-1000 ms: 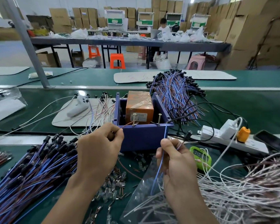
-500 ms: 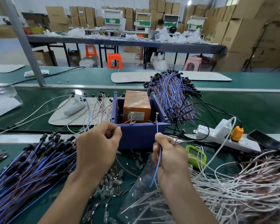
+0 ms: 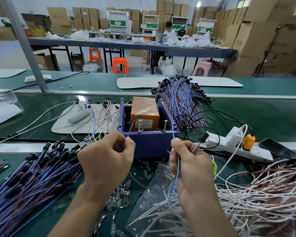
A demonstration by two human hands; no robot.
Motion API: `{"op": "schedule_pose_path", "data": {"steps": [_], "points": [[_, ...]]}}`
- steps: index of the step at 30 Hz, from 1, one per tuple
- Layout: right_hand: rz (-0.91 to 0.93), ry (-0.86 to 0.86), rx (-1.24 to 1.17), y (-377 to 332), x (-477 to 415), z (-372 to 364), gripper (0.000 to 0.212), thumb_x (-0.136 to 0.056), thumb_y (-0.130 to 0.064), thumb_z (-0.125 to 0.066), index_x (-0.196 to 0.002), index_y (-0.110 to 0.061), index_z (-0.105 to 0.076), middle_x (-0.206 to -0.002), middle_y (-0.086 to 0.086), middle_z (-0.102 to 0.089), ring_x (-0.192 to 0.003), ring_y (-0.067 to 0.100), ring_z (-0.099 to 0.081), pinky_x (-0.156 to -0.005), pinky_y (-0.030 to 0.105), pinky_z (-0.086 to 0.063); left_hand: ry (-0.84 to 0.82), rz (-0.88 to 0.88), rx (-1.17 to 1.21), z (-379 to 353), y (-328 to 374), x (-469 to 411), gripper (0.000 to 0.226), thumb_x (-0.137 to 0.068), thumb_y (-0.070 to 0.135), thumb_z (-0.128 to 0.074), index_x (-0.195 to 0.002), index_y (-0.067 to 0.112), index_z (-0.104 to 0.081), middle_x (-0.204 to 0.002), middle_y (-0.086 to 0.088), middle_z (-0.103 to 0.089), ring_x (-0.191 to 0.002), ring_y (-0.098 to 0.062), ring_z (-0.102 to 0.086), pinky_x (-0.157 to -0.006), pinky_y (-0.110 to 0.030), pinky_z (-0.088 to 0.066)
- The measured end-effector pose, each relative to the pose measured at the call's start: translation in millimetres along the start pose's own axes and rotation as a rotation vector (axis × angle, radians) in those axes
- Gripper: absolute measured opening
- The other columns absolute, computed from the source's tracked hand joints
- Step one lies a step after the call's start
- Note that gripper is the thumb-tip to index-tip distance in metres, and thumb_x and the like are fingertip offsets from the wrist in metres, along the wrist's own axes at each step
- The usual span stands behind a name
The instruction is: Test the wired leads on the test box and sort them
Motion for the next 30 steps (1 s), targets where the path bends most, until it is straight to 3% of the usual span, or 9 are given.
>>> {"op": "schedule_pose_path", "data": {"steps": [4, 8, 10, 13, 16, 18, 23, 27, 30], "points": [[0.083, -0.123, 0.325, -15, 8, -3, 0.027, -0.086, -0.011, -0.076, -0.060, -0.017, -0.069, -0.050, 0.007, -0.058, -0.042, 0.010, -0.044, -0.043, 0.016, -0.037, -0.204, 0.006, -0.272, -5, 11, -5, 0.040, -0.085, 0.045, -0.061, -0.055, 0.019, -0.059, -0.042, 0.006, -0.049, -0.042, -0.021, -0.050, -0.049, -0.024, -0.035], [0.106, -0.140, 0.404, -21, 13, -7, 0.024, -0.087, -0.014, -0.077, -0.064, -0.014, -0.069, -0.052, 0.006, -0.061, -0.041, 0.007, -0.045, -0.044, 0.014, -0.038, -0.578, 0.087, -0.669, 9, 9, -21, 0.040, -0.092, 0.063, -0.056, -0.085, 0.026, -0.068, -0.068, 0.010, -0.057, -0.064, -0.019, -0.053, -0.057, -0.030, -0.034], [0.082, -0.187, 0.434, -20, 17, -14, 0.023, -0.089, -0.018, -0.076, -0.068, -0.010, -0.073, -0.056, 0.005, -0.064, -0.041, 0.006, -0.042, -0.044, 0.014, -0.036, -0.747, 0.085, -0.713, 29, 12, -18, 0.039, -0.091, 0.063, -0.058, -0.081, 0.025, -0.063, -0.071, 0.010, -0.056, -0.066, -0.015, -0.055, -0.058, -0.030, -0.037], [0.077, -0.239, 0.498, -20, 26, -24, 0.023, -0.095, -0.027, -0.069, -0.076, -0.022, -0.081, -0.062, 0.002, -0.068, -0.052, 0.009, -0.047, -0.054, 0.020, -0.037, -0.856, 0.031, -0.594, 58, 28, -11, 0.032, -0.087, 0.063, -0.062, -0.084, 0.032, -0.072, -0.072, 0.013, -0.066, -0.071, -0.006, -0.062, -0.064, -0.026, -0.049], [0.079, -0.314, 0.371, -22, 38, -36, 0.031, -0.100, -0.023, -0.062, -0.076, -0.017, -0.081, -0.062, 0.004, -0.065, -0.057, 0.014, -0.048, -0.050, 0.018, -0.036, -0.788, -0.002, -0.181, 70, 48, -2, 0.014, -0.086, 0.058, -0.068, -0.090, 0.045, -0.074, -0.072, 0.024, -0.069, -0.067, 0.005, -0.061, -0.062, -0.018, -0.049], [0.079, -0.326, 0.239, -25, 46, -43, 0.037, -0.101, -0.023, -0.058, -0.073, -0.012, -0.079, -0.060, 0.006, -0.062, -0.052, 0.012, -0.048, -0.046, 0.018, -0.036, -0.805, 0.039, 0.034, 64, 52, 13, 0.018, -0.088, 0.056, -0.068, -0.098, 0.042, -0.072, -0.081, 0.024, -0.070, -0.078, 0.008, -0.061, -0.067, -0.020, -0.052], [-0.021, -0.182, -0.284, -30, 50, -47, 0.050, -0.102, -0.026, -0.055, -0.058, -0.012, -0.073, -0.051, 0.004, -0.050, -0.037, 0.011, -0.037, -0.042, 0.021, -0.038, -0.930, 0.155, 0.408, 24, 55, 63, 0.017, -0.102, 0.037, -0.058, -0.113, 0.030, -0.069, -0.103, 0.010, -0.074, -0.096, -0.014, -0.067, -0.088, -0.042, -0.056], [-0.110, -0.102, -0.446, -31, 38, -38, 0.054, -0.108, -0.031, -0.046, -0.063, -0.011, -0.068, -0.051, 0.001, -0.045, -0.034, 0.010, -0.028, -0.041, 0.020, -0.035, -0.810, 0.188, 0.391, 23, 34, 64, 0.016, -0.097, 0.028, -0.059, -0.096, 0.032, -0.075, -0.077, 0.006, -0.074, -0.057, -0.004, -0.054, -0.059, -0.034, -0.052], [-0.151, -0.072, -0.471, -28, 31, -24, 0.046, -0.109, -0.032, -0.042, -0.074, -0.010, -0.061, -0.051, 0.000, -0.043, -0.034, 0.010, -0.024, -0.042, 0.021, -0.034, -0.816, 0.266, 0.439, 31, 14, 57, 0.028, -0.097, 0.021, -0.069, -0.083, 0.044, -0.078, -0.072, 0.011, -0.075, -0.049, 0.002, -0.049, -0.051, -0.017, -0.041]]}}
Point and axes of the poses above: each hand's wrist, its own x-axis away from the middle knuckle, its own z-axis out of the back of the hand, y = z × x, the point moved 6 cm from there along -x, towards the middle knuckle
